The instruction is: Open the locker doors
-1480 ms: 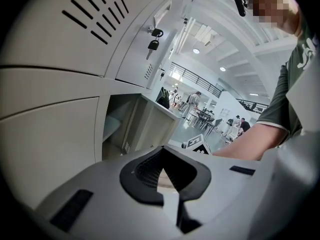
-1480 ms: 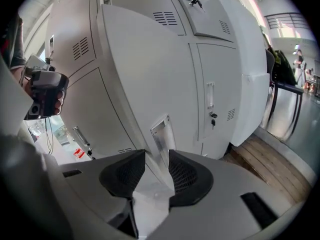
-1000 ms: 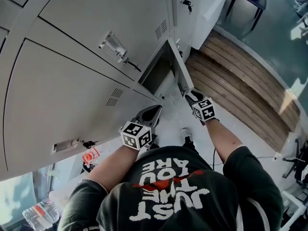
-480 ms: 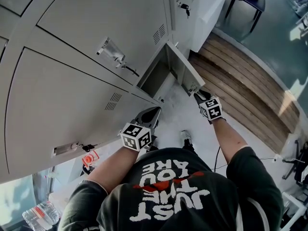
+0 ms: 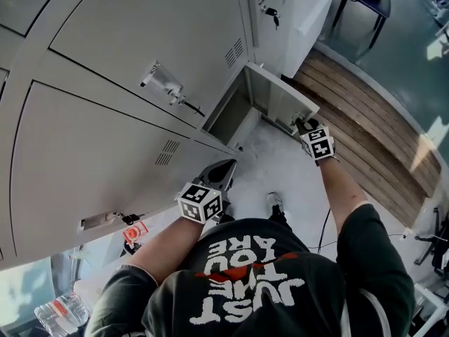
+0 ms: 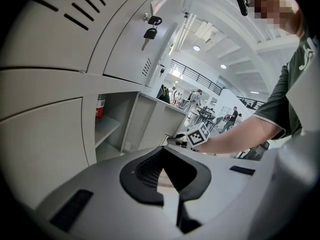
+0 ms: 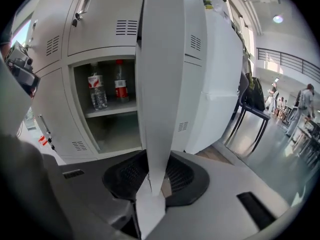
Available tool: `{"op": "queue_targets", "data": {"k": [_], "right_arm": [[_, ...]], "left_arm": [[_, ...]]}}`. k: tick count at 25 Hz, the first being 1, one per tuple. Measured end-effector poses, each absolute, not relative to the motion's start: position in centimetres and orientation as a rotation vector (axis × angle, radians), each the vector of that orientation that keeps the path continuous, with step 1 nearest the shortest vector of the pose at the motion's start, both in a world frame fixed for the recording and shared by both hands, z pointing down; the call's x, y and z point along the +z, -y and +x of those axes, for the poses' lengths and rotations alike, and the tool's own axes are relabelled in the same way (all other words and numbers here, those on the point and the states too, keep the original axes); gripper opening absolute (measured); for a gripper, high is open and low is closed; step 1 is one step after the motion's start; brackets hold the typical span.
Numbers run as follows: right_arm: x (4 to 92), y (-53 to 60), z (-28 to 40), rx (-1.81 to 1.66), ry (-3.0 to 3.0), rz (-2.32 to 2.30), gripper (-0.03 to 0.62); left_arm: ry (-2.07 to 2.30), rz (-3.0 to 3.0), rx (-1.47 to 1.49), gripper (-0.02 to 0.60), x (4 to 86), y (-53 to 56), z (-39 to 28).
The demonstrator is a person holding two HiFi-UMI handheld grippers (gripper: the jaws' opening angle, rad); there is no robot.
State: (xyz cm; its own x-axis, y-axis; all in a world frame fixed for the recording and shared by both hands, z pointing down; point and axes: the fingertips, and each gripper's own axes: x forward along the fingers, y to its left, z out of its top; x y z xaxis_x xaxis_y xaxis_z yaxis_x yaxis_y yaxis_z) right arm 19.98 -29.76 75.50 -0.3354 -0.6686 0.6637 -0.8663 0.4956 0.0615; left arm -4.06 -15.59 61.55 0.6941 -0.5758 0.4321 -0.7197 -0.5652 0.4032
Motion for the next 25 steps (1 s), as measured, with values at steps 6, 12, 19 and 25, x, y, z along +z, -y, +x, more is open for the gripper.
{"op": "queue_targets", "data": {"k": [6, 12, 19, 25], "right_arm": [[75.6, 32.4, 22.2, 0.419, 2.051, 1.277, 0.117], [75.6, 33.9, 23.1, 0.436, 2.022, 1.286, 0.127], [75.5, 33.9, 23.5, 0.455, 2.002, 1.323, 0.133], [75.5, 32.6, 24.5, 0.484, 1.969, 1.337, 0.192]], "left_arm": [[1.005, 2.338, 0.34, 0.0, 61.4, 15.9, -4.4], [1.011, 2.331, 0.334, 0.0, 61.5, 16.0, -4.3], [1.015, 2.333, 0.327, 0.0, 61.4, 16.0, -4.3], [1.01, 2.341, 0.316, 0.0, 61.1, 15.8, -4.0]]}}
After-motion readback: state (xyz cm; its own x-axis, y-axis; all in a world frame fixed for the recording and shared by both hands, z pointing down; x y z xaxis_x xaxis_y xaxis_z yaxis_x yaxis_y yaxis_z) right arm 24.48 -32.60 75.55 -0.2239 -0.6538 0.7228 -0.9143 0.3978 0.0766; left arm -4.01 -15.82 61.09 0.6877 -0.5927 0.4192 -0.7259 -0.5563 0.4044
